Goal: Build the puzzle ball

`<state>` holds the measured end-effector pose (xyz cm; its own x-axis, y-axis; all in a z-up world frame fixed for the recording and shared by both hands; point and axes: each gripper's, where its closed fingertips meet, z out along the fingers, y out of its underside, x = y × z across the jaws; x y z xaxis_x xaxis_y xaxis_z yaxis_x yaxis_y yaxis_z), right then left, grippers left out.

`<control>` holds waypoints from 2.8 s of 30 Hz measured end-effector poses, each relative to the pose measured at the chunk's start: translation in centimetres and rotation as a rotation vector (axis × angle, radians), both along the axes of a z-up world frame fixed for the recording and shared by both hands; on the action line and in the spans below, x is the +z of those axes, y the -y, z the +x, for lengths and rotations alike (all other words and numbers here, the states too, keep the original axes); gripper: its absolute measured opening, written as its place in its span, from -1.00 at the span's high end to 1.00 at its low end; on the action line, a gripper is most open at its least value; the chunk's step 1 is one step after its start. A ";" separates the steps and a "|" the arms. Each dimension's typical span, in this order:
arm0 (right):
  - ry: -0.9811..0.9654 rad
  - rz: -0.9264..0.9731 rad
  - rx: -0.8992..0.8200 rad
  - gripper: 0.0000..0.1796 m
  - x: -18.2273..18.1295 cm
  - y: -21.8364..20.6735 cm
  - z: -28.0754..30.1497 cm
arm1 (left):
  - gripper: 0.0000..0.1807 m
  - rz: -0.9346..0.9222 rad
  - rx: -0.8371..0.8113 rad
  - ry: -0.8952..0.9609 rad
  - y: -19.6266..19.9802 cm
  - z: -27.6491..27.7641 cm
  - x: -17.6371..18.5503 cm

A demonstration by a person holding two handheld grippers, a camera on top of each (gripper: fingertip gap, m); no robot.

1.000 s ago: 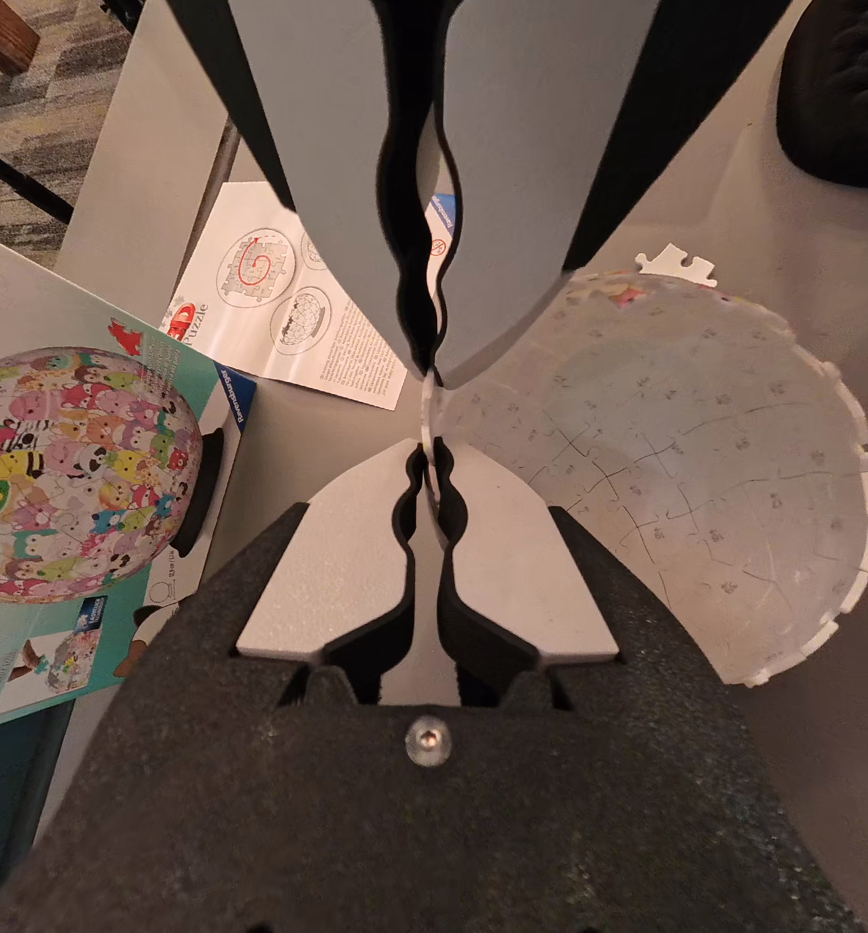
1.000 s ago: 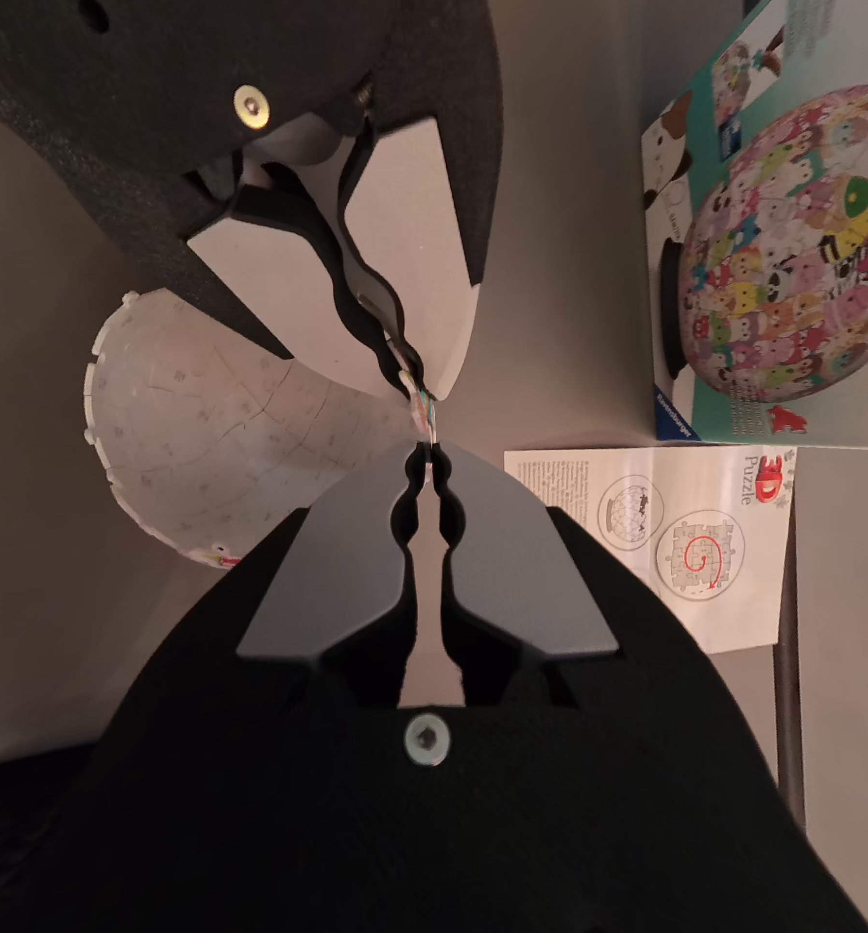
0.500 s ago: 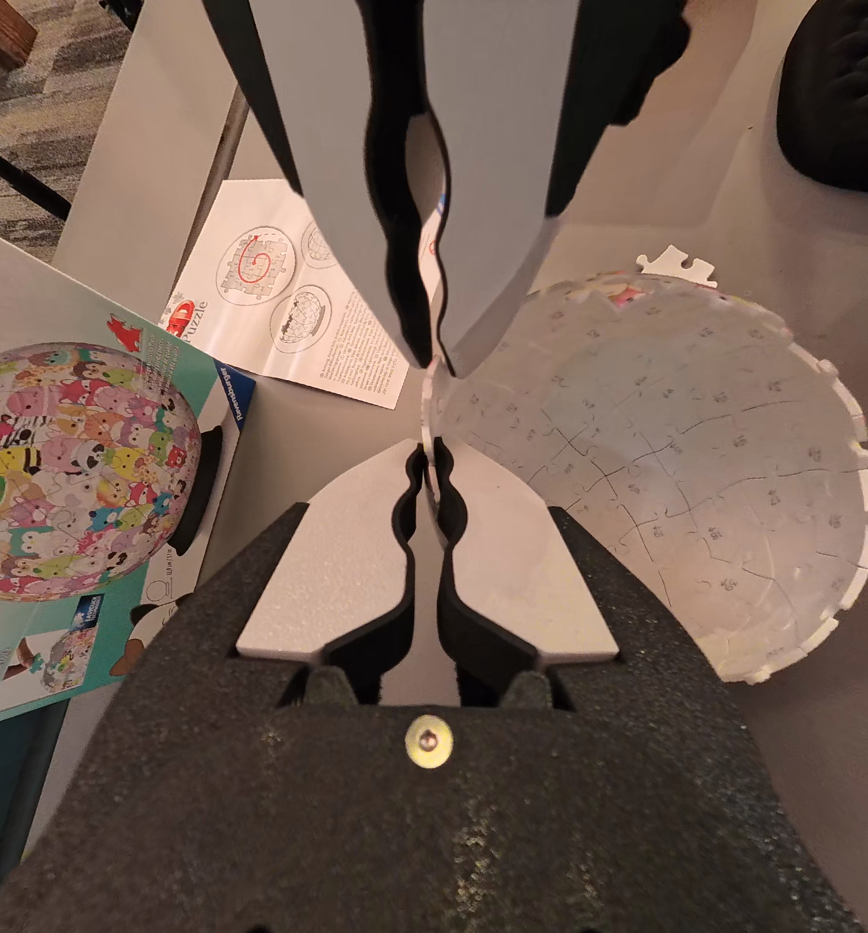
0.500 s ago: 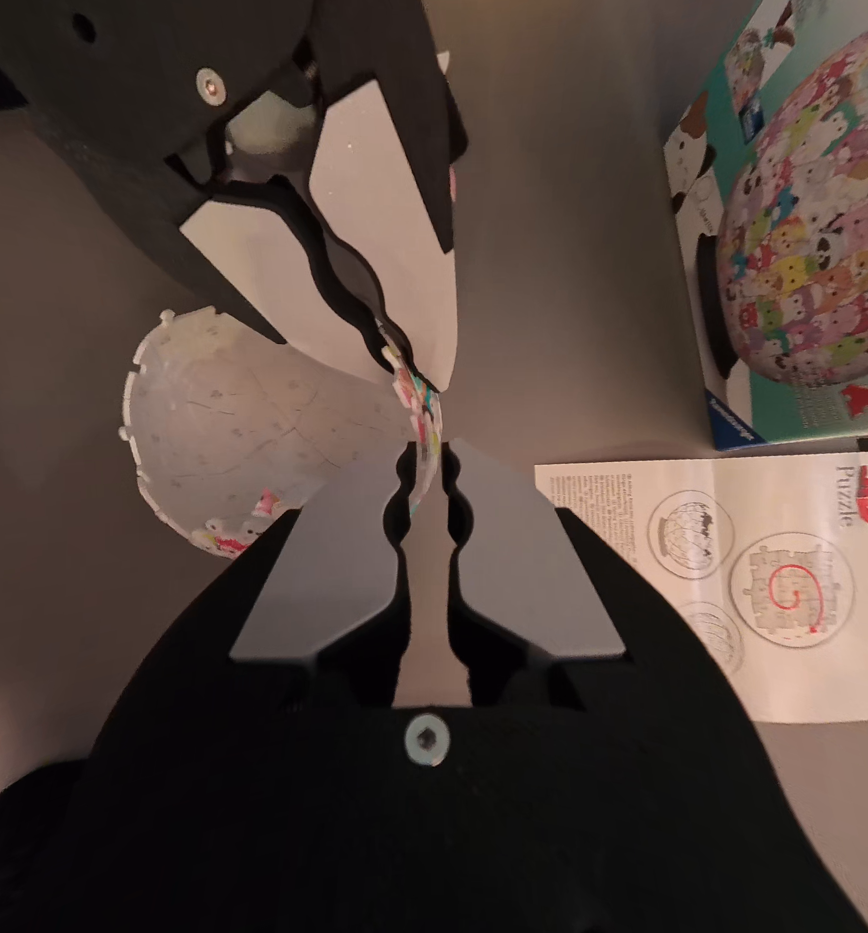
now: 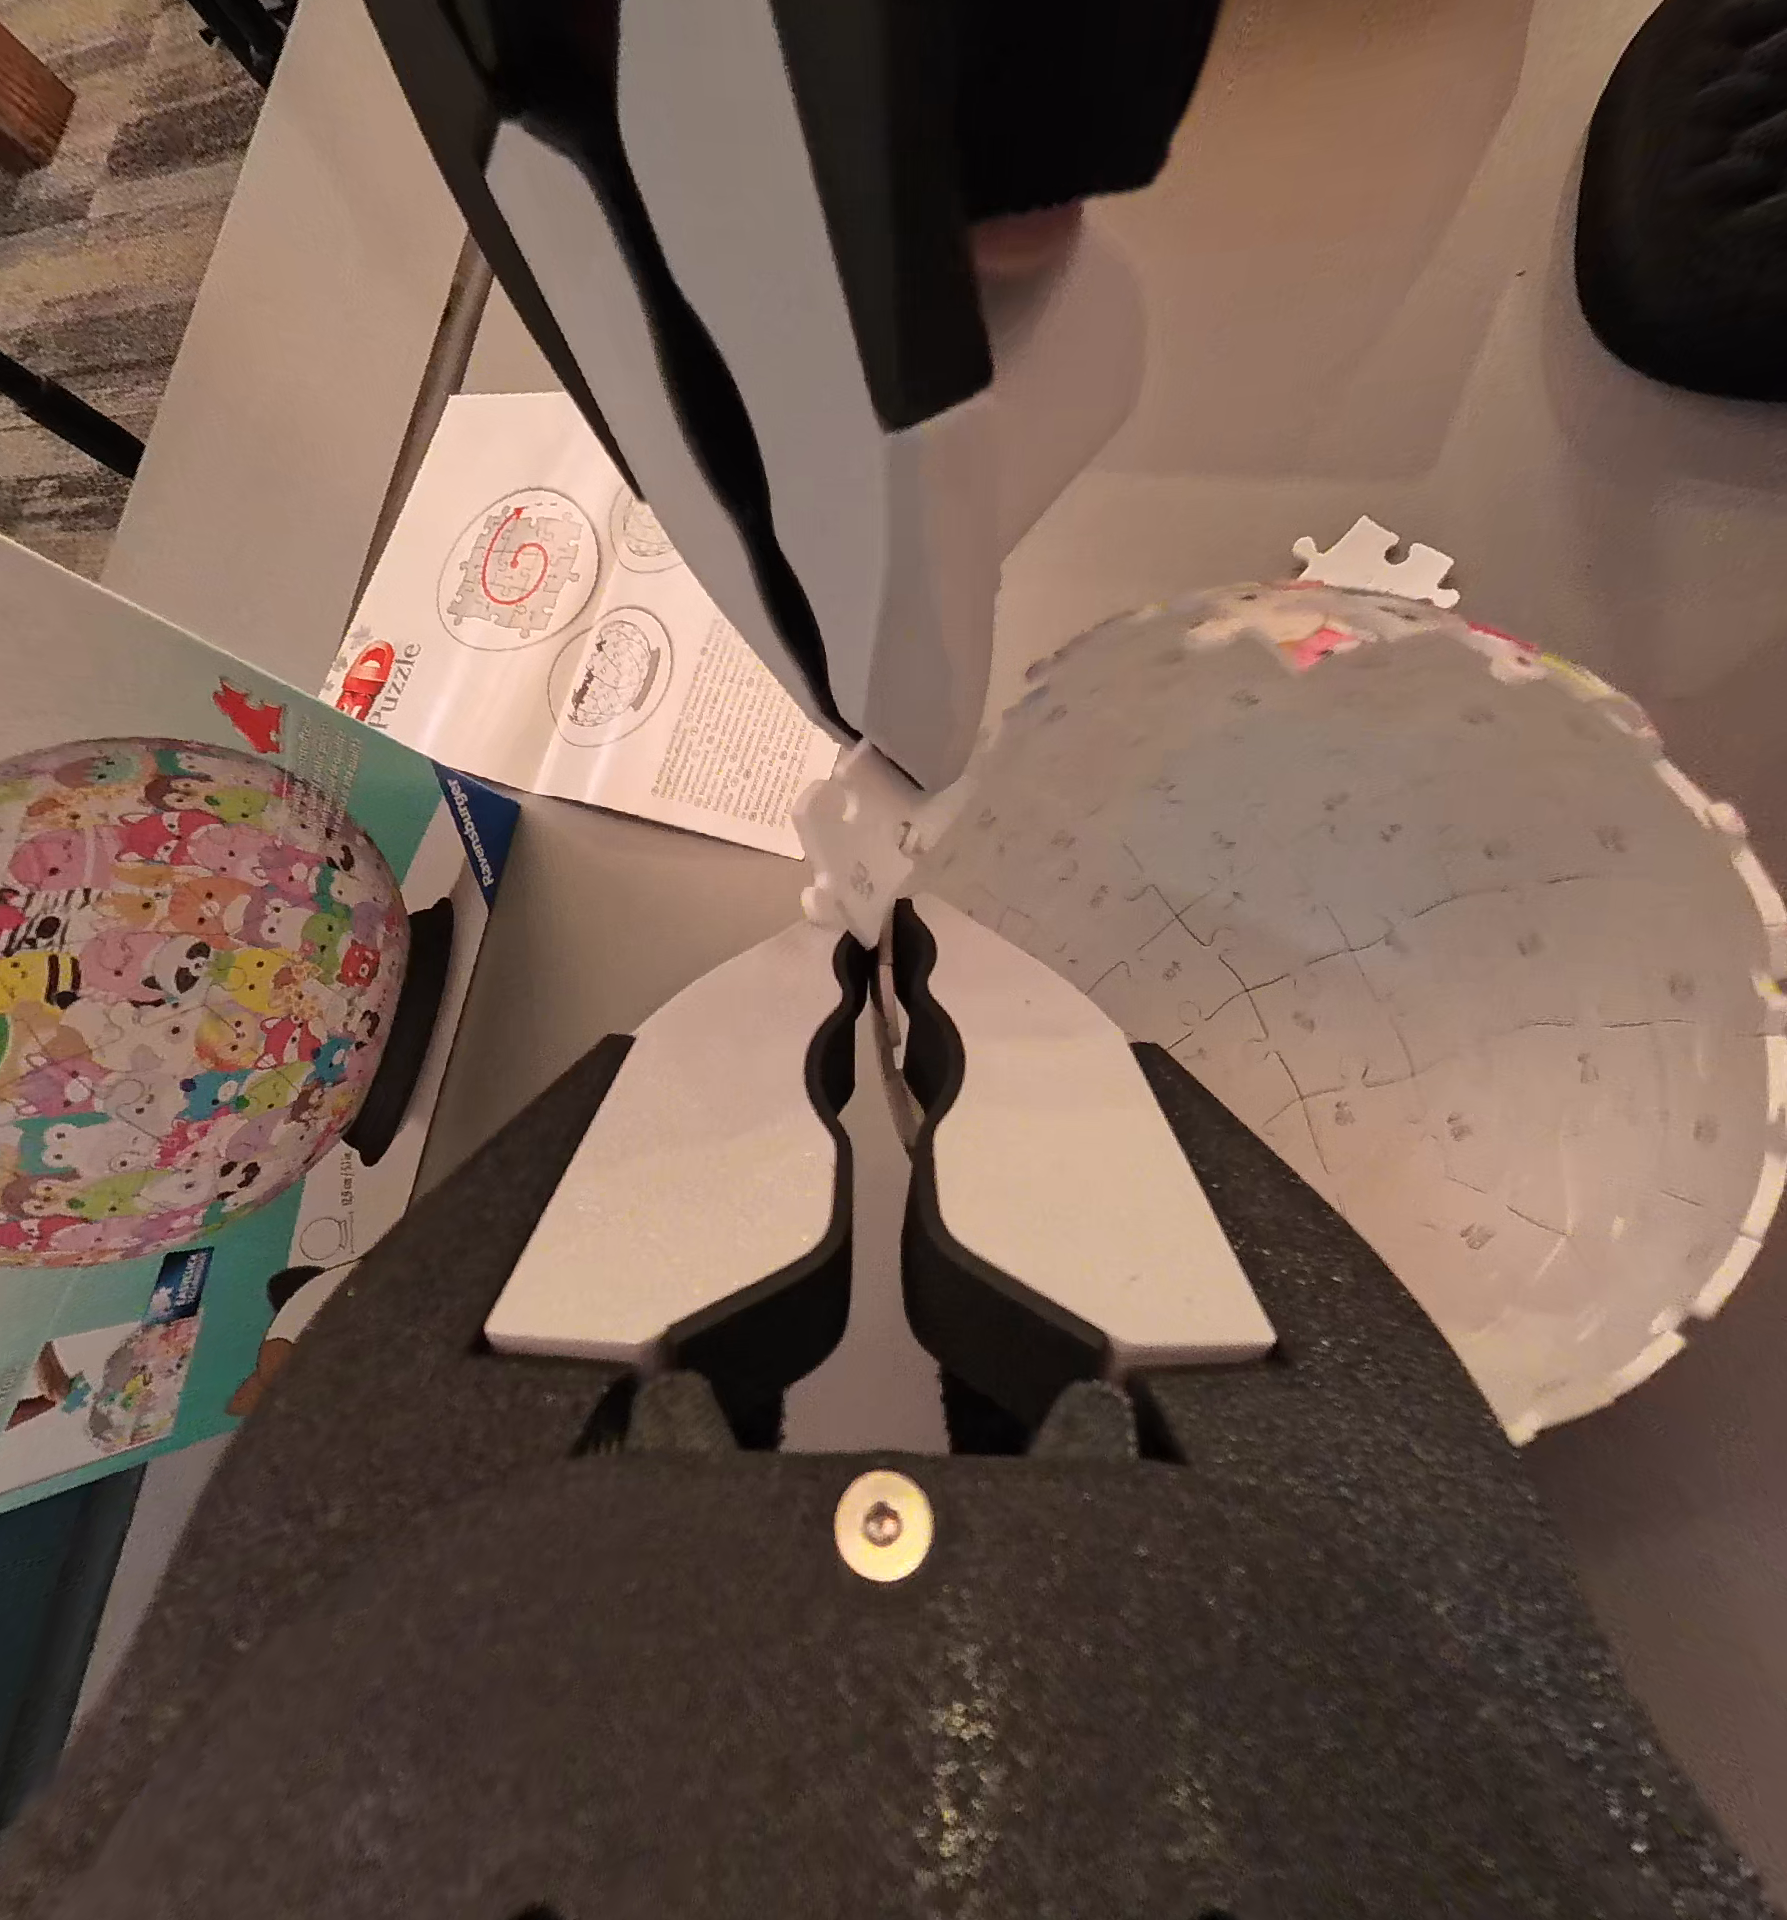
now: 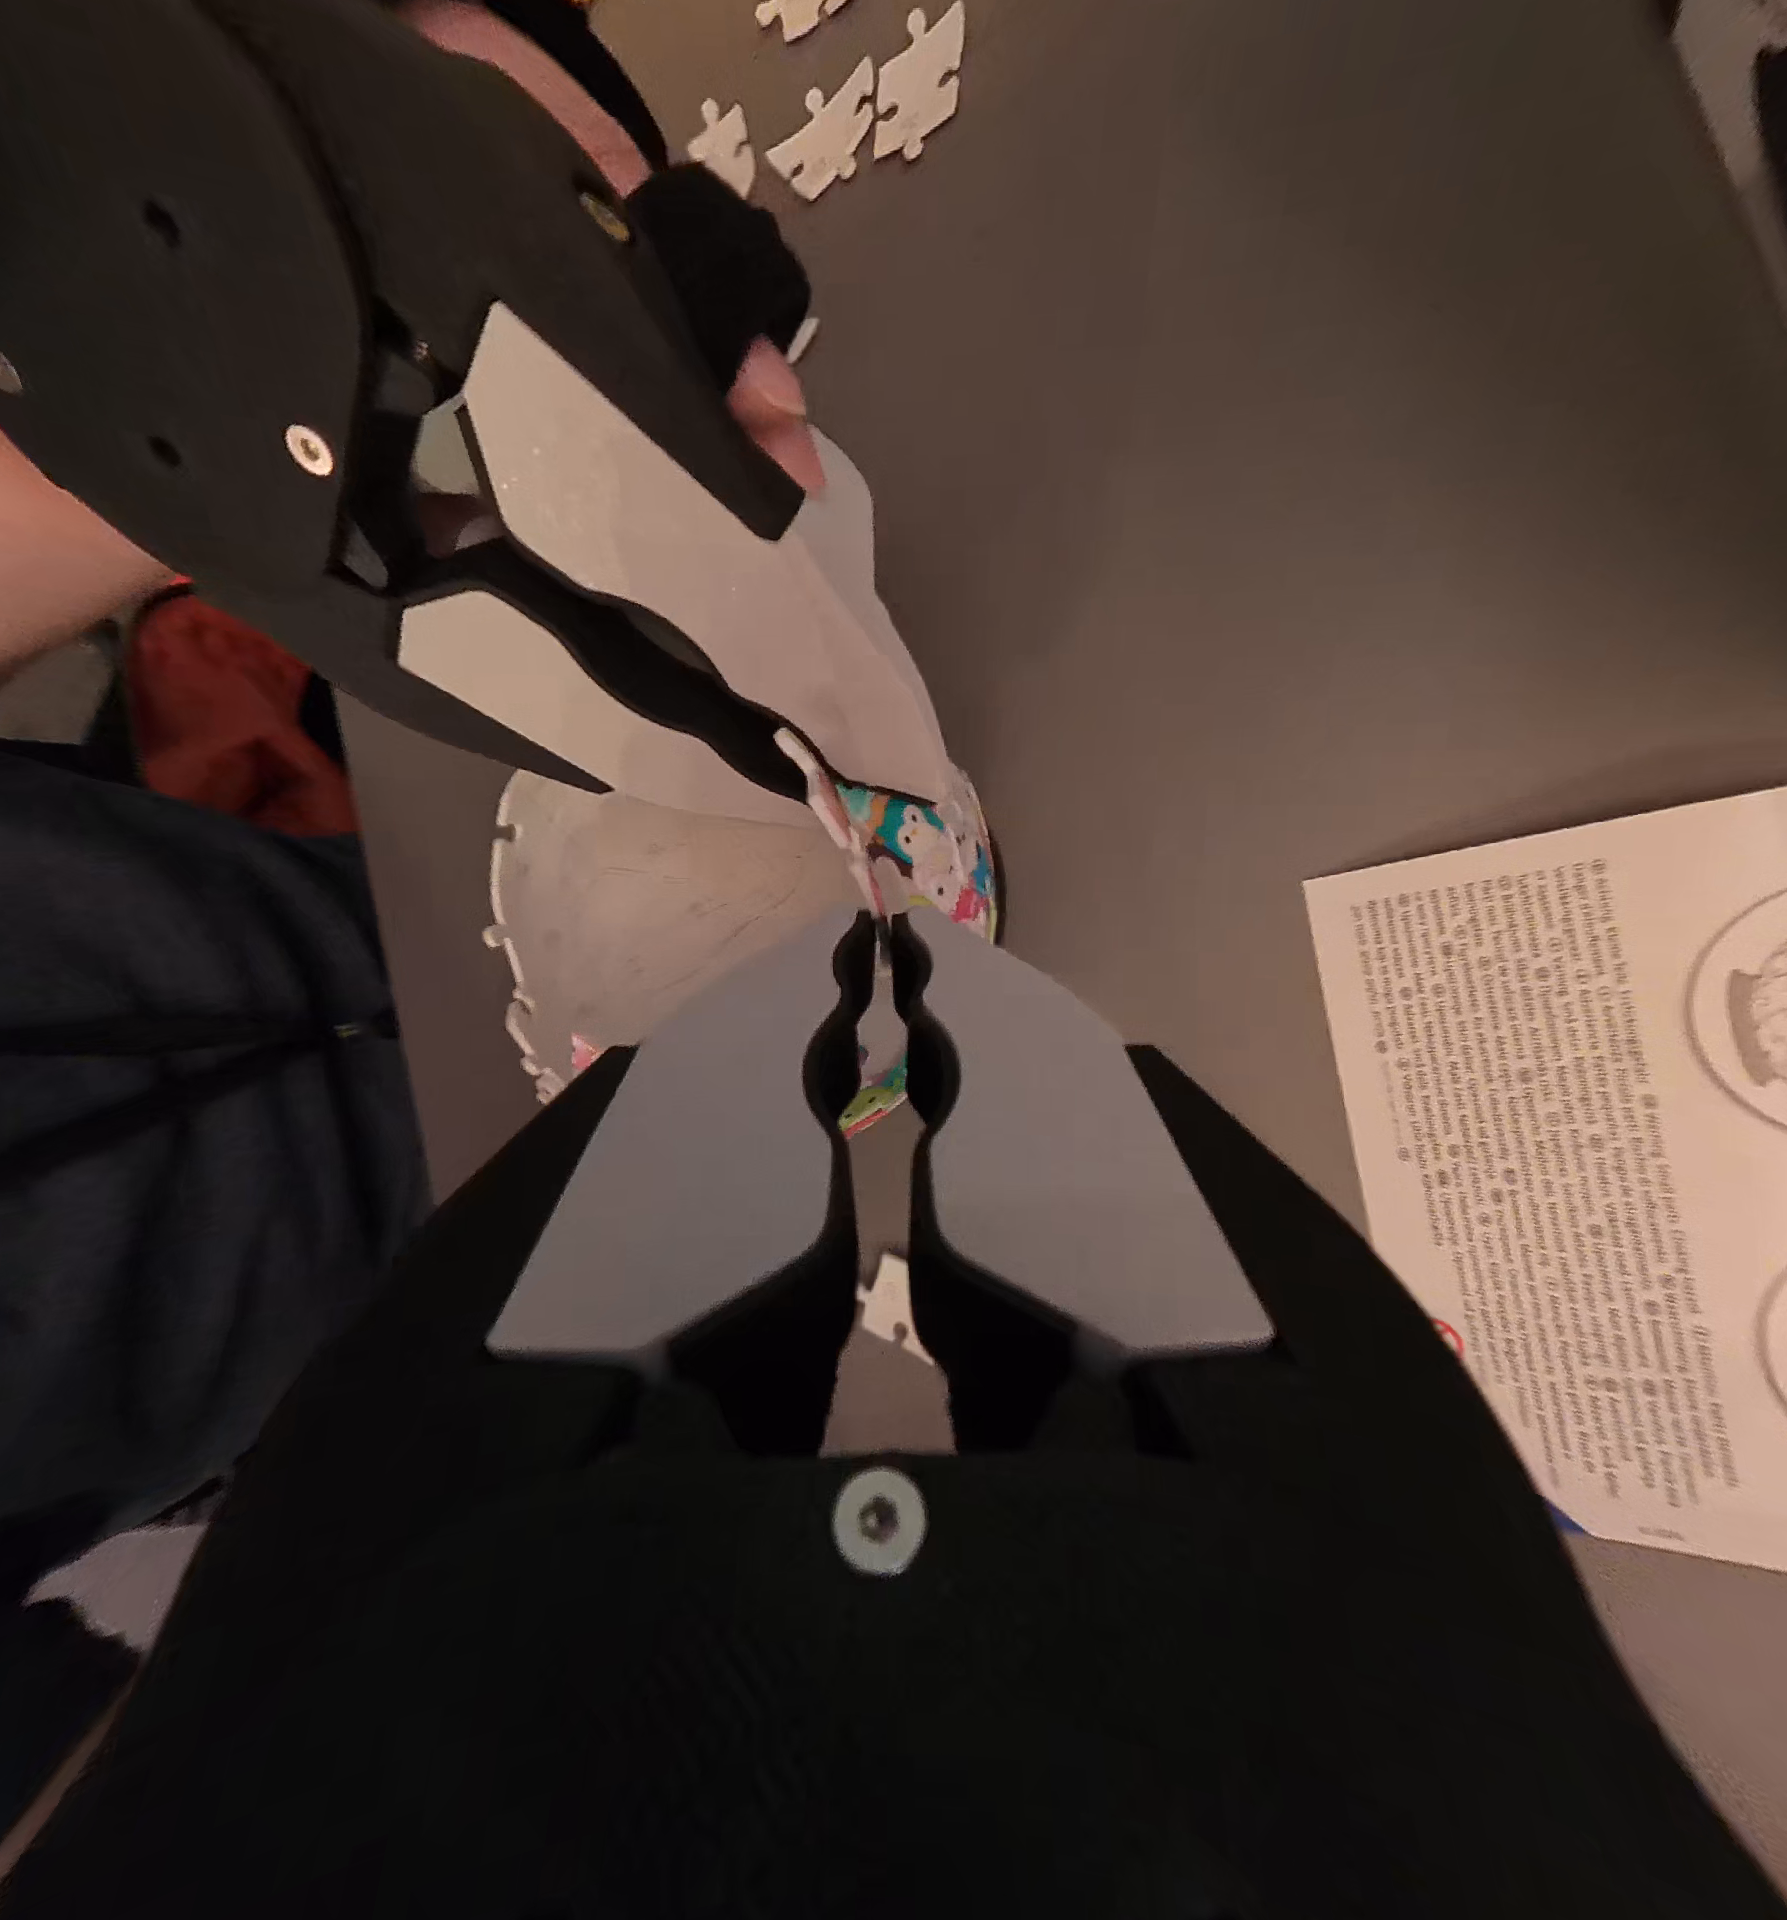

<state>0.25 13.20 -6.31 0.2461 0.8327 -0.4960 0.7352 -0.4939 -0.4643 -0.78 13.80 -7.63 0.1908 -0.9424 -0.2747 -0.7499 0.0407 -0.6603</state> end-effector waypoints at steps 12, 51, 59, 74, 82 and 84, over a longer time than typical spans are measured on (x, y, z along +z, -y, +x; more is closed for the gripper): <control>-0.093 -0.433 -0.060 0.96 -0.1 0.7 0.0 | 0.93 -0.005 -0.011 -0.003 0.2 0.2 -0.1; -0.200 0.283 0.244 0.71 2.4 -0.6 -1.8 | 0.96 -0.009 -0.007 0.032 0.0 -0.3 0.2; -0.208 0.228 0.182 0.72 1.8 -1.8 -0.5 | 0.96 -0.012 -0.008 0.028 0.0 -0.4 0.1; -0.228 0.113 0.219 0.73 0.2 -0.3 -0.2 | 0.96 -0.013 -0.011 0.019 -0.1 -0.2 0.1; -0.264 0.038 0.237 0.97 0.8 0.5 -0.3 | 0.96 -0.013 -0.011 0.021 0.0 -0.3 0.1; -0.312 0.005 0.249 0.97 1.7 0.9 -0.3 | 0.96 -0.015 -0.011 0.022 0.0 -0.4 0.1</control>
